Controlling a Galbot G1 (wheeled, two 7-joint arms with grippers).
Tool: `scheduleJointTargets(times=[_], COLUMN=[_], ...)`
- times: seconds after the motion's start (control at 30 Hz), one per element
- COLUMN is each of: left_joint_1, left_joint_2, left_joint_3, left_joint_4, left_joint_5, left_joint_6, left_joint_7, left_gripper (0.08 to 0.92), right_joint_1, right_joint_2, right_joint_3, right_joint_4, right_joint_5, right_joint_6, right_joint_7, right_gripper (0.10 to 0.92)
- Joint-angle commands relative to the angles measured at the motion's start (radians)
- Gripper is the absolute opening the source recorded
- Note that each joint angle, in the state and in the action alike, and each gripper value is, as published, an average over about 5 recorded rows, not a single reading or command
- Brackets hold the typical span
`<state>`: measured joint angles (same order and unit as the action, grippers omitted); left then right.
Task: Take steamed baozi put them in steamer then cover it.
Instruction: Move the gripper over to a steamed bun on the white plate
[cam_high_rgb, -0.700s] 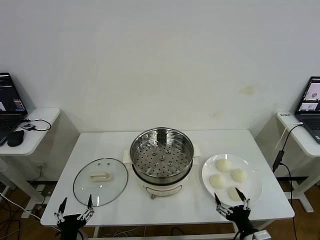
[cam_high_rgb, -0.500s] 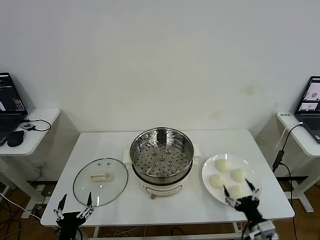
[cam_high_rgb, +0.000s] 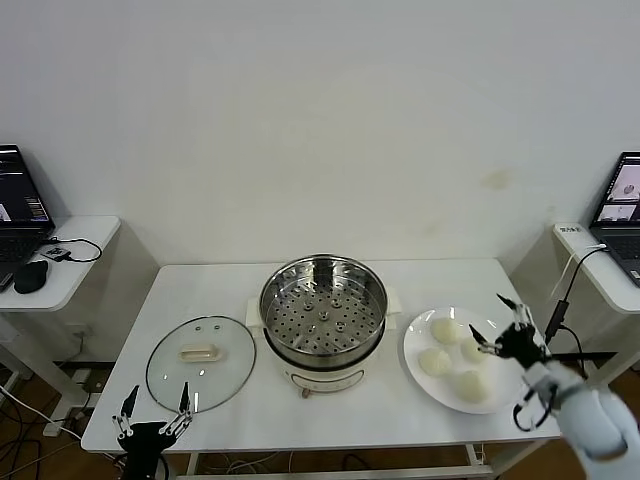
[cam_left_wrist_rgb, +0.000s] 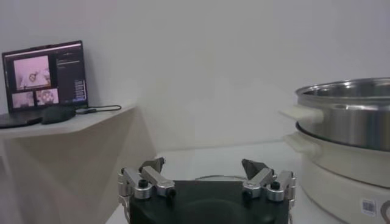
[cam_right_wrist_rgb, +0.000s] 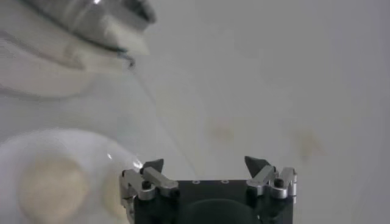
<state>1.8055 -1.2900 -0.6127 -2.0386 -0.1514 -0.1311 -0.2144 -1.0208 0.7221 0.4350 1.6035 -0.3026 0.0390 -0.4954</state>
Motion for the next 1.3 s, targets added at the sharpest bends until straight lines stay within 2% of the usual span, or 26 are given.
scheduleJointTargets(times=[0.03, 0.27, 0.57, 0.83, 1.3], left_joint_1=[0.001, 0.011, 0.005, 0.003, 0.001], left_joint_2=[-0.003, -0.009, -0.007, -0.006, -0.007], left_joint_3=[-0.01, -0.021, -0.043, -0.05, -0.061], left_joint_4=[0.011, 0.021, 0.018, 0.018, 0.016], left_joint_5=[0.032, 0.042, 0.035, 0.032, 0.033], left_joint_6=[0.003, -0.001, 0.0, -0.001, -0.002], left_joint_7=[0.003, -0.002, -0.006, -0.006, -0.006], left_gripper=[0.823, 0.823, 0.823, 0.823, 0.823], right_joint_1=[0.479, 0.782, 0.924, 0.929, 0.906], right_joint_2=[-0.213, -0.21, -0.154, -0.128, 0.021], right_joint_3=[-0.433, -0.815, -1.07, -1.131, -1.097], right_joint_4=[-0.236, -0.297, -0.335, -0.364, -0.513], right_joint_5=[-0.014, 0.09, 0.12, 0.115, 0.072], right_joint_6=[-0.002, -0.016, -0.04, -0.06, -0.038], right_joint_7=[-0.29, -0.411, -0.477, -0.504, -0.426], right_gripper=[0.823, 0.823, 0.823, 0.823, 0.823])
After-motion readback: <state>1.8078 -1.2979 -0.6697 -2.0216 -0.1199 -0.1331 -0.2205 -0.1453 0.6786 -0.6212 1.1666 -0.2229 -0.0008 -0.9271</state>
